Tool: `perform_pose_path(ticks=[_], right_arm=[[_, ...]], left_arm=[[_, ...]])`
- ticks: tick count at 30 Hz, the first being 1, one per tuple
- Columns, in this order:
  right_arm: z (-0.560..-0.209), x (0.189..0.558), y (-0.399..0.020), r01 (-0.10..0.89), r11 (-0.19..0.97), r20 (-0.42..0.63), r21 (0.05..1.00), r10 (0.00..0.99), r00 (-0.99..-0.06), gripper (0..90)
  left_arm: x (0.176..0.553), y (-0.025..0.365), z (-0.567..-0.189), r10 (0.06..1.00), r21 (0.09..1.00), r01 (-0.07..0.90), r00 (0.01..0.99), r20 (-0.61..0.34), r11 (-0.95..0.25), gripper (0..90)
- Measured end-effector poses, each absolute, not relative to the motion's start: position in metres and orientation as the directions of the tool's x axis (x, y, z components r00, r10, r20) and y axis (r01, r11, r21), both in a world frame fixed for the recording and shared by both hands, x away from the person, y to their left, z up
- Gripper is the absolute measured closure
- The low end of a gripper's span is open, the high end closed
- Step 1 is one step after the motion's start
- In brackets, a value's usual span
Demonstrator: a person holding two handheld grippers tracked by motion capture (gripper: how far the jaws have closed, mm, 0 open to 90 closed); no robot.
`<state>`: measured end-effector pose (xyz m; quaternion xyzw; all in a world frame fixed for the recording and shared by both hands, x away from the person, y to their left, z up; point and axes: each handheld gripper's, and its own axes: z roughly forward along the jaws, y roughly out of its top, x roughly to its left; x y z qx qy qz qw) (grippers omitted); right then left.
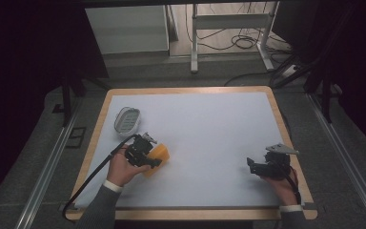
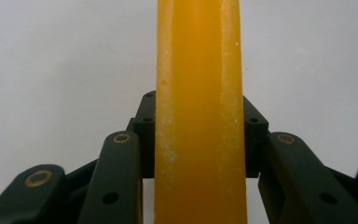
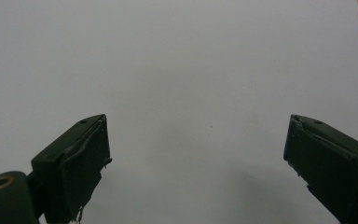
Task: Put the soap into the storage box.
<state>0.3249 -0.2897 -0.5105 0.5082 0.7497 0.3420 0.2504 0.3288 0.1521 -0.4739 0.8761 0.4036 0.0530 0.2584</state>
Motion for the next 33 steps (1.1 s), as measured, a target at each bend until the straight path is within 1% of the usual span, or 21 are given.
perform_pose_path(ticks=[21,26,33], right_arm=[[-0.511,0.325,-0.289,0.594,0.251,-0.026,0.764,0.933,-0.36,6.7],[-0.511,0.325,-0.29,0.593,0.251,-0.028,0.765,0.933,-0.358,6.7],[-0.511,0.325,-0.29,0.594,0.246,-0.027,0.766,0.935,-0.354,6.7]], left_arm=[[0.334,0.18,-0.452,0.766,0.541,0.691,0.631,-0.127,-0.479,61.0],[0.336,0.19,-0.444,0.779,0.571,0.685,0.615,-0.122,-0.452,61.0],[0.34,0.196,-0.436,0.788,0.574,0.687,0.605,-0.113,-0.445,61.1]])
